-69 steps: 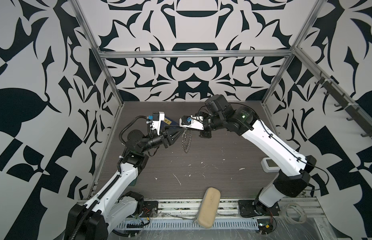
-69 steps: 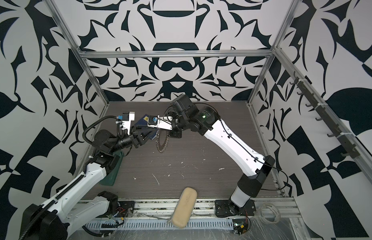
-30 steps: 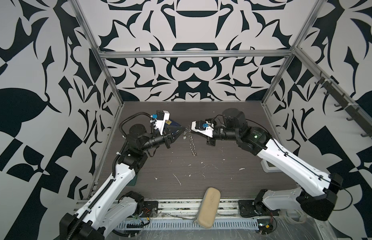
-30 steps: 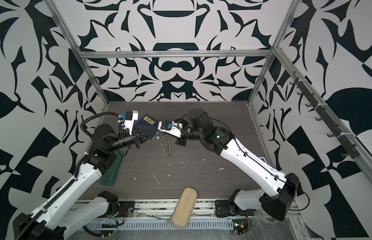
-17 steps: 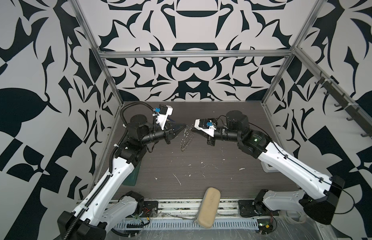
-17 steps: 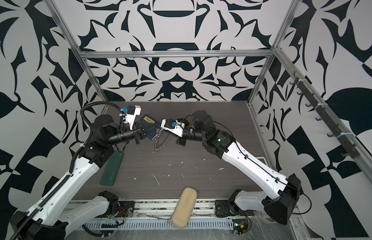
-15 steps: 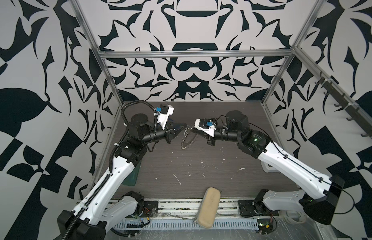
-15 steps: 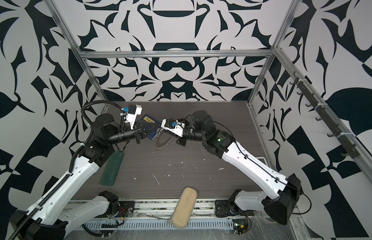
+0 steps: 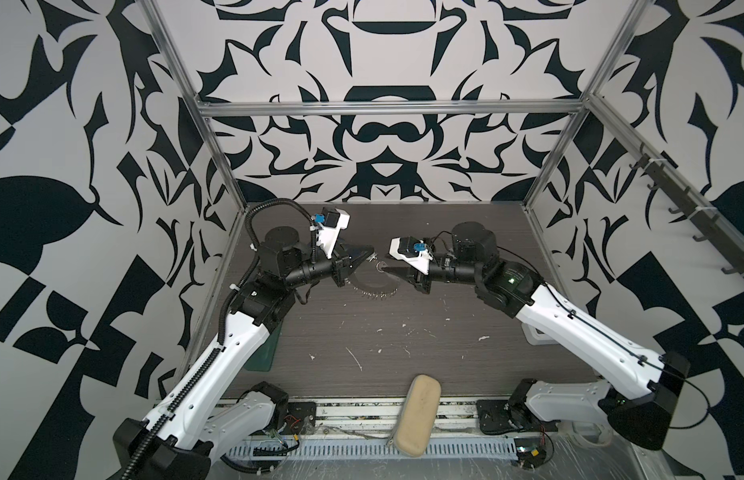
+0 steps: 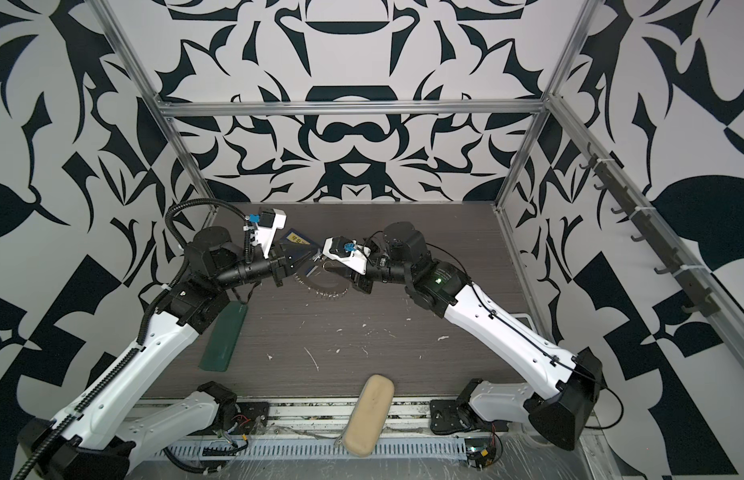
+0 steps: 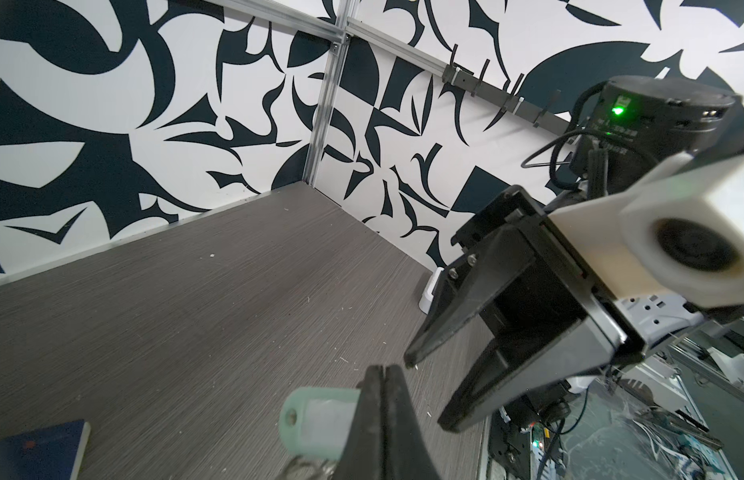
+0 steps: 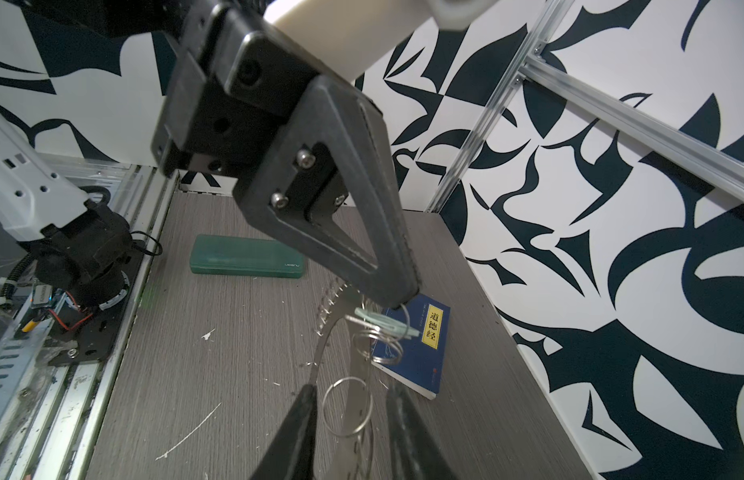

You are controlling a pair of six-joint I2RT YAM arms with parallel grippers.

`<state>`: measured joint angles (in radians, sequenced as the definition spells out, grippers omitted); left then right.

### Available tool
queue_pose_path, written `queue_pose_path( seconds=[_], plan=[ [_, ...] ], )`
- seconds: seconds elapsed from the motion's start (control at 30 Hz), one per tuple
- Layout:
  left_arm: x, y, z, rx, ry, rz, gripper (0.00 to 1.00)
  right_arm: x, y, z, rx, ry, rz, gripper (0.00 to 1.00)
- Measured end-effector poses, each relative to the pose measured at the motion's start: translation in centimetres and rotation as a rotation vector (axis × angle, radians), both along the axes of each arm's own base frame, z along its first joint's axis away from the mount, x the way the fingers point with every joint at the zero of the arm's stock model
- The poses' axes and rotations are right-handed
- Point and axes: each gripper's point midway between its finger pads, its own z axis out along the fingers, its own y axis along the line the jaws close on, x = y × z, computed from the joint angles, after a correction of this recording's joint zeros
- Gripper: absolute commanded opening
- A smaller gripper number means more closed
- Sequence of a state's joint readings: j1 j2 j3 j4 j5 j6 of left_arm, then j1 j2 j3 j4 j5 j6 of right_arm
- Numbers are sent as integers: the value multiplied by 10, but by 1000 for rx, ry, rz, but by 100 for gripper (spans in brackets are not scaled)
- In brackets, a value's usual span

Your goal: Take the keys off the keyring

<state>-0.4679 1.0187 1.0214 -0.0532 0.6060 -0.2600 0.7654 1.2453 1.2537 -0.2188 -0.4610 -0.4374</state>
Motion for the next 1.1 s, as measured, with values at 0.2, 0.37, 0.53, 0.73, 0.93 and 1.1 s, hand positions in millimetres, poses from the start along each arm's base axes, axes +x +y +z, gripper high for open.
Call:
queue_pose_path(
  seconds=[0.2, 0.37, 0.53, 0.73, 0.93, 1.1],
  plan=[
    [5, 2, -4, 11, 12, 29, 0, 4, -2, 4, 33, 40, -44, 37],
    [7, 3, -6, 18, 20, 45, 0, 5, -8, 8, 50, 49, -82, 38],
    [10, 4, -12, 33, 39, 69, 0, 8, -12, 13, 63, 50, -118, 38],
    [13, 1, -12, 45, 47, 84, 0, 8, -12, 7, 60, 61, -147, 55],
    [11, -2, -18, 66, 61, 89, 0, 4, -6, -4, 44, 71, -158, 57],
    [10, -4, -22, 78, 72, 90, 0, 8, -5, 2, 63, 39, -196, 57]
  ],
)
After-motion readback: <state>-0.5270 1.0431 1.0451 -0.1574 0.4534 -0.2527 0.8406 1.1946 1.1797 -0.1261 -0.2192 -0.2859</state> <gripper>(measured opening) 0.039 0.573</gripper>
